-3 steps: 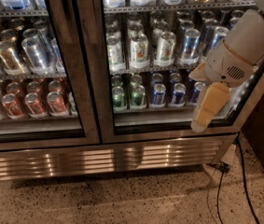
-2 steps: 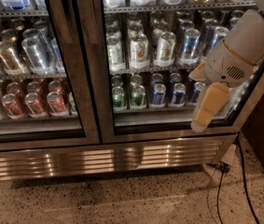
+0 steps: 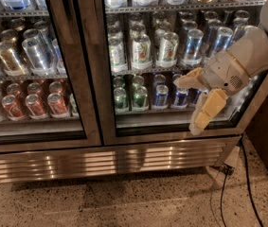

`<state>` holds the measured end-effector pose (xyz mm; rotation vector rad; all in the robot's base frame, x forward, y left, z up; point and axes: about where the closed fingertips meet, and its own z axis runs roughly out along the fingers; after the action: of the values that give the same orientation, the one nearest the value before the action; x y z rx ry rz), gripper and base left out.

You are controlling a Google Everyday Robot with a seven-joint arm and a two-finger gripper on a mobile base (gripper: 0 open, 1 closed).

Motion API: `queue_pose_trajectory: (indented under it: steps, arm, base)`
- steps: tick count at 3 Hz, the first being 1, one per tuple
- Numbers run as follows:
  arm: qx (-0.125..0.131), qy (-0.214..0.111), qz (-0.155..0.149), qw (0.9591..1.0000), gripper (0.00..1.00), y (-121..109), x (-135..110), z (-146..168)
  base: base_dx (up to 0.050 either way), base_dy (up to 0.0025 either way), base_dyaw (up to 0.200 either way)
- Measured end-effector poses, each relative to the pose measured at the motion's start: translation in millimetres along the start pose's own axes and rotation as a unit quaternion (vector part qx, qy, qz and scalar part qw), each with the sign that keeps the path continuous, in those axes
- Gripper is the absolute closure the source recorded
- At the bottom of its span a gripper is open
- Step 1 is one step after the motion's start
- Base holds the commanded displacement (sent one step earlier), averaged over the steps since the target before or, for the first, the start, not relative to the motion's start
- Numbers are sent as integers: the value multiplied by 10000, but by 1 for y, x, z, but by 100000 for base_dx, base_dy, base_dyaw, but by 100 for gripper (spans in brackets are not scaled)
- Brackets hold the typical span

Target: Open left fridge door

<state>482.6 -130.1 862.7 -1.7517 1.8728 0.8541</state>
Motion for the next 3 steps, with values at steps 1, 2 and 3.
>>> queue_pose_trajectory:
  steps: [1,2,3]
  arm:
    - [-689,-1451,-683,9846,0,-3,-2,5]
    - [-1192,-2792,-998,9476,0,-11,-6,5]
    - [-1043,-3053,-888,9423,0,-27,-14,9]
  base:
    - [0,0,0]
    - [0,0,0]
    - [0,0,0]
